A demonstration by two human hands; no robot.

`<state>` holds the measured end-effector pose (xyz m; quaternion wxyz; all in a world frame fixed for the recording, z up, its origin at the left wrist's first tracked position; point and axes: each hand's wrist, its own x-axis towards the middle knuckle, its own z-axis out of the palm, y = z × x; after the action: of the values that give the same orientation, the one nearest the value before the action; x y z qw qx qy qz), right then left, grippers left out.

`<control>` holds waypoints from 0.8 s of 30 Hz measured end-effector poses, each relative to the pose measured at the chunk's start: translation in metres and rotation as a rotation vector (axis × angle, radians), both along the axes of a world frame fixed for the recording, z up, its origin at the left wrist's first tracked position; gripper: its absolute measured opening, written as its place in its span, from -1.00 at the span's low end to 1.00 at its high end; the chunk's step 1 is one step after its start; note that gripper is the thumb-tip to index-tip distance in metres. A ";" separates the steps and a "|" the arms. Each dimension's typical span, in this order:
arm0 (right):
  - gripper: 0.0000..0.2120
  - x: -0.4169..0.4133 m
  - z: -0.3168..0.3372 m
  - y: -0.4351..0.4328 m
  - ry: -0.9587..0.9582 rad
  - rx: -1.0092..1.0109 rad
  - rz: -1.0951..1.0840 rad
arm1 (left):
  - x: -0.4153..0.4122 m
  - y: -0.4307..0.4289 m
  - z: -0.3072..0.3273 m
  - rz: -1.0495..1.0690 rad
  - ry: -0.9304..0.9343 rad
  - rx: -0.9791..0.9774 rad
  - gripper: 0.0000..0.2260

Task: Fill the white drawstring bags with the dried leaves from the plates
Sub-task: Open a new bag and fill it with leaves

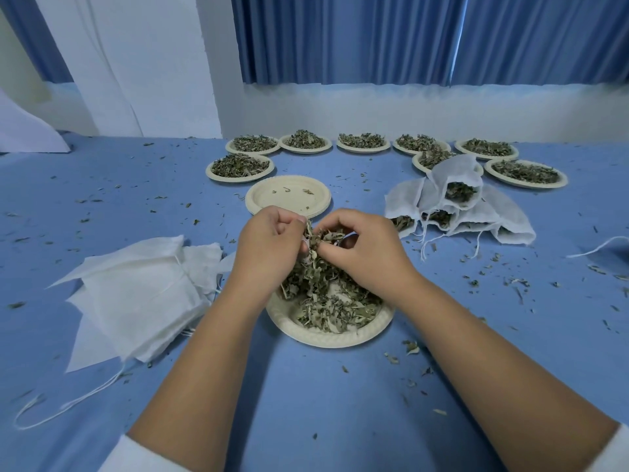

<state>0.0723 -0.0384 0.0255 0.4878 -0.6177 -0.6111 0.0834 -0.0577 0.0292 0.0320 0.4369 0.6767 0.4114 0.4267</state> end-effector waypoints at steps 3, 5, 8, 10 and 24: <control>-0.83 0.001 0.002 -0.001 -0.015 -0.040 0.067 | 0.000 0.001 0.000 0.017 0.026 0.021 -0.90; -0.81 0.001 0.004 -0.002 0.052 -0.079 0.126 | -0.001 0.002 0.000 0.030 0.032 0.031 -0.89; -0.73 0.003 0.006 -0.001 0.129 -0.121 0.159 | -0.003 0.002 0.000 0.026 0.033 0.029 -0.90; -0.80 0.003 0.006 0.000 0.152 -0.113 0.171 | -0.004 0.001 0.001 0.003 0.037 0.027 -0.89; -0.95 0.005 -0.002 0.007 0.494 -0.342 0.041 | -0.003 -0.002 0.002 -0.205 -0.031 -0.015 -0.91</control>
<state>0.0772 -0.0316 0.0236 0.5087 -0.6397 -0.4633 0.3427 -0.0611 0.0275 0.0336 0.4896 0.7054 0.3361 0.3870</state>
